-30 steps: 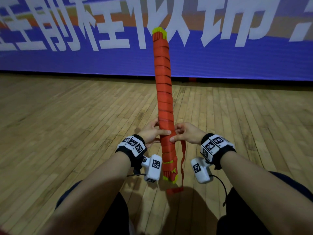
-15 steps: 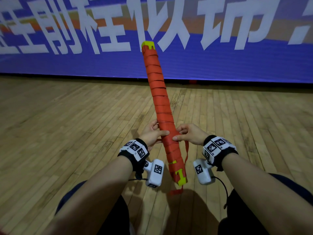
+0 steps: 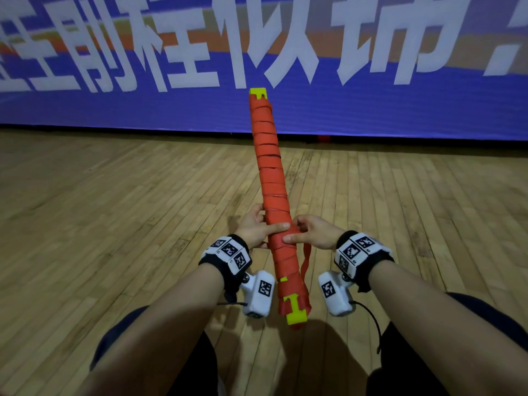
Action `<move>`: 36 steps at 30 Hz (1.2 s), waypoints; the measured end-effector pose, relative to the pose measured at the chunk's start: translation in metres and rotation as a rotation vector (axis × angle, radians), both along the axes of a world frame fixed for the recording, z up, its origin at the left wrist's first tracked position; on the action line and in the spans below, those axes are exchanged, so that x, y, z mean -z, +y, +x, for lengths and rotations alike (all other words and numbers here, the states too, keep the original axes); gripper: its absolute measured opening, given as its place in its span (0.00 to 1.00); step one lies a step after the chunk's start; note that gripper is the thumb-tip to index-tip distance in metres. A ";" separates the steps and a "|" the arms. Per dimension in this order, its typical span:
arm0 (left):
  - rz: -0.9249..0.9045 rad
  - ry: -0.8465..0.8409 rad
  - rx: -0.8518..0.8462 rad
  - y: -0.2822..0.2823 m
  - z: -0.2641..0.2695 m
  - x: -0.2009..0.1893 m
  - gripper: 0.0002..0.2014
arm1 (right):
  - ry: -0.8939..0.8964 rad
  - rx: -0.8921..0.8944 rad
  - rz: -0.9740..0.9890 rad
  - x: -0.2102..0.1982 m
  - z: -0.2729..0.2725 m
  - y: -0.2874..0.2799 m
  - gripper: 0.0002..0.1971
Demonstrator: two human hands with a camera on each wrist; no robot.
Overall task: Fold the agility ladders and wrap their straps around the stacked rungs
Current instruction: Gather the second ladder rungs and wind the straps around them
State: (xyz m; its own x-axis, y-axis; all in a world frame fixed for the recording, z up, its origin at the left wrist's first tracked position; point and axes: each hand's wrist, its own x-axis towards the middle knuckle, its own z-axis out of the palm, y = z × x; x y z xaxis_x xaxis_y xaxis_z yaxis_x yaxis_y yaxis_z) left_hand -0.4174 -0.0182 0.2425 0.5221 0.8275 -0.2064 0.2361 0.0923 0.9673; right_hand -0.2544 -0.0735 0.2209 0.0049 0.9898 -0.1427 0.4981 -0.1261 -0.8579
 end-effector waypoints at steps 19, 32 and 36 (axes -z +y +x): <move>0.115 0.099 -0.032 0.002 -0.001 -0.001 0.30 | 0.076 0.034 0.000 0.001 -0.008 -0.004 0.12; 0.010 -0.069 -0.031 0.002 -0.006 -0.003 0.33 | 0.223 0.020 0.016 -0.003 0.003 -0.003 0.11; -0.082 -0.151 0.039 0.000 -0.008 -0.003 0.29 | 0.249 -0.034 -0.045 -0.004 0.003 -0.004 0.15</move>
